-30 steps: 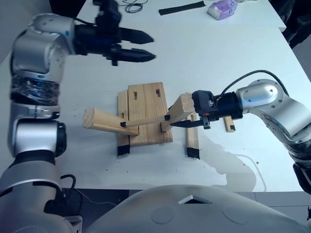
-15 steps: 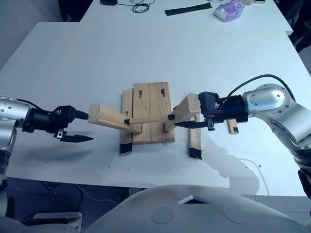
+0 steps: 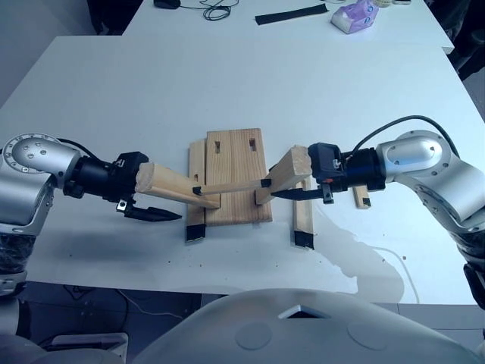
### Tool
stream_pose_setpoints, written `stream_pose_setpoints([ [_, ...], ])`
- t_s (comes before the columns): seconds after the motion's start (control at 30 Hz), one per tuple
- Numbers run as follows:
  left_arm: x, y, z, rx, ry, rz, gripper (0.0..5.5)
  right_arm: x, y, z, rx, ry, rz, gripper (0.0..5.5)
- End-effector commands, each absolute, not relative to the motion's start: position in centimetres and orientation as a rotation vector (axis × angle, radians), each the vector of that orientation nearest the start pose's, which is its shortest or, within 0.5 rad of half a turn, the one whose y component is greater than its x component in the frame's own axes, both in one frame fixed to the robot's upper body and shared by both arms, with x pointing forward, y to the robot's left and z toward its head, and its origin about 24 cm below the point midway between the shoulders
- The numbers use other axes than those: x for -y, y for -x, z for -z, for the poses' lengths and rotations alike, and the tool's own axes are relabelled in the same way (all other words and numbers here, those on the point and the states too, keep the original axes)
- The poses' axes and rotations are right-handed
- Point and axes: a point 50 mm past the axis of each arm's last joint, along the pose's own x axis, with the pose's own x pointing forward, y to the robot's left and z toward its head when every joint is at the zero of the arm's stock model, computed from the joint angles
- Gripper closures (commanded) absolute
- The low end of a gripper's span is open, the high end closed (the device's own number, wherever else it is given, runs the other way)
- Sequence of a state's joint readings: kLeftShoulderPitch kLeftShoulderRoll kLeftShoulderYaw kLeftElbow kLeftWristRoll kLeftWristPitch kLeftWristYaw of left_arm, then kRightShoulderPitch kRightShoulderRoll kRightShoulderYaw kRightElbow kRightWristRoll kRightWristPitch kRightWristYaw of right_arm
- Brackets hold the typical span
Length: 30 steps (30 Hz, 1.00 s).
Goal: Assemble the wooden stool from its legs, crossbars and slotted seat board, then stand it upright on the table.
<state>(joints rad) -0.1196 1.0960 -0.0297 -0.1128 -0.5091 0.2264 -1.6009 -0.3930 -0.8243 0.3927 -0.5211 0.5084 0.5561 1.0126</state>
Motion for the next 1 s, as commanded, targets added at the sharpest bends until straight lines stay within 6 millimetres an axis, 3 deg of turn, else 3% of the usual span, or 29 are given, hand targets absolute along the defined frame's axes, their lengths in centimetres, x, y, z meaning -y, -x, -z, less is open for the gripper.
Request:
stream_pose_setpoints([
  [0.03, -24.5, -21.7, -14.5, -0.509, -0.429, 1.593, 1.86, 12.6, -21.3, -10.7, -0.529, 0.449, -1.541, 3.47],
  [0.6, -21.7, -22.0, -13.6, -0.462, -0.455, 1.628, 1.86, 11.9, -21.6, -11.0, -0.518, 0.463, -1.573, 3.47],
  [1.0, -18.9, -23.1, -14.2, -0.363, -0.451, 1.632, 1.86, 9.4, -22.6, -11.9, -0.473, 0.487, -1.662, 3.47],
])
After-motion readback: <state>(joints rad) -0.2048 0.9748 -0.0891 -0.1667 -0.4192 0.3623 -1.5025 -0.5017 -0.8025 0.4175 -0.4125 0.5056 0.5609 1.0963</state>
